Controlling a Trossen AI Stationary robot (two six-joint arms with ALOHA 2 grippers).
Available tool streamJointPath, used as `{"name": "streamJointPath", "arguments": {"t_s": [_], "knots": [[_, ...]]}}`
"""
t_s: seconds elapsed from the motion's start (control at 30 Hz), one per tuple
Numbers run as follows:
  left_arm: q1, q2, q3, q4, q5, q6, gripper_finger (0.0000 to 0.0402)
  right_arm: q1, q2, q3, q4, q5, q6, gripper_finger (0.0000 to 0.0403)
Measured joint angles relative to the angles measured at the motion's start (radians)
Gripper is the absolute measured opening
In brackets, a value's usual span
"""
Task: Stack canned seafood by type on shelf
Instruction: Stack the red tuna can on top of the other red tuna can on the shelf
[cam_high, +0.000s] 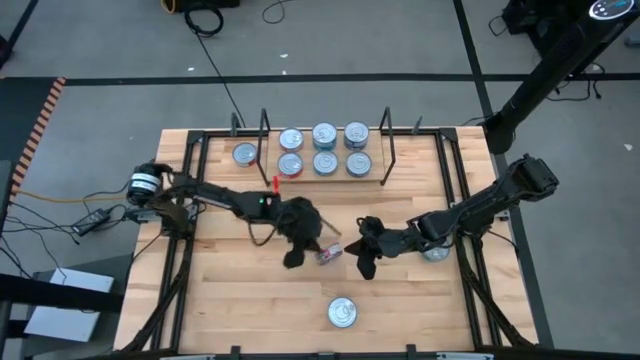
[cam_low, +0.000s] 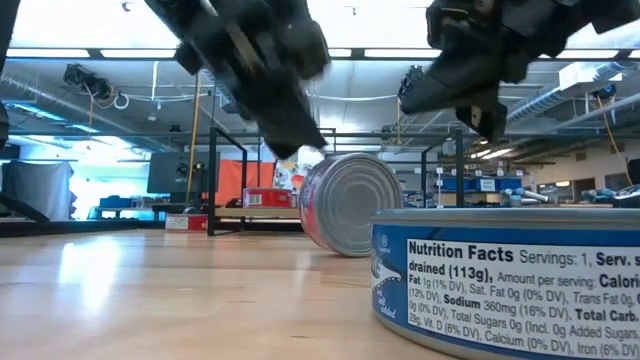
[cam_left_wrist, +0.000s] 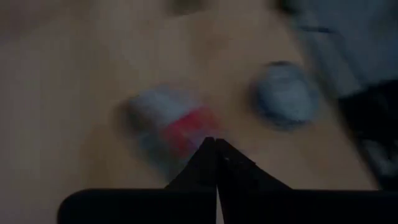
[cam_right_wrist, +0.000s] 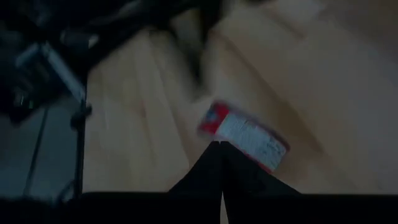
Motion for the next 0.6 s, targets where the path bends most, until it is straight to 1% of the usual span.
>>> {"name": "streamJointPath", "arguments": {"t_s": [0.07,0.1,0.17,0.23,0.33,0.43,0.5,0.6], "knots": [[-0.043,-0.033,-0.025,0.013,0.027,0.057,0.0000,0.004,0.010,0.030,0.000,0.040,0.004,0.0010],[-0.063,-0.040,-0.033,0.006,0.023,0.074,0.0000,0.006,0.011,0.040,-0.007,0.051,-0.001,0.0010],[-0.092,-0.036,-0.044,0.006,0.008,0.077,0.0000,0.006,0.020,0.067,-0.020,0.054,-0.001,0.0009],[-0.098,-0.036,-0.047,-0.003,-0.023,0.048,0.0000,0.003,0.021,0.084,-0.033,0.047,-0.019,0.0010],[-0.094,-0.046,-0.042,0.047,-0.176,-0.014,0.0000,-0.005,0.020,0.094,-0.047,-0.012,-0.096,0.0010],[-0.086,-0.047,-0.042,0.120,-0.355,-0.117,0.0000,-0.018,0.029,0.092,-0.109,-0.113,-0.134,0.0009],[-0.078,-0.034,-0.041,0.152,-0.417,-0.191,0.0000,-0.025,0.047,0.093,-0.153,-0.172,-0.164,0.0008],[-0.075,0.010,-0.042,0.165,-0.437,-0.265,0.0000,-0.036,0.095,0.092,-0.166,-0.186,-0.189,0.0008]]}}
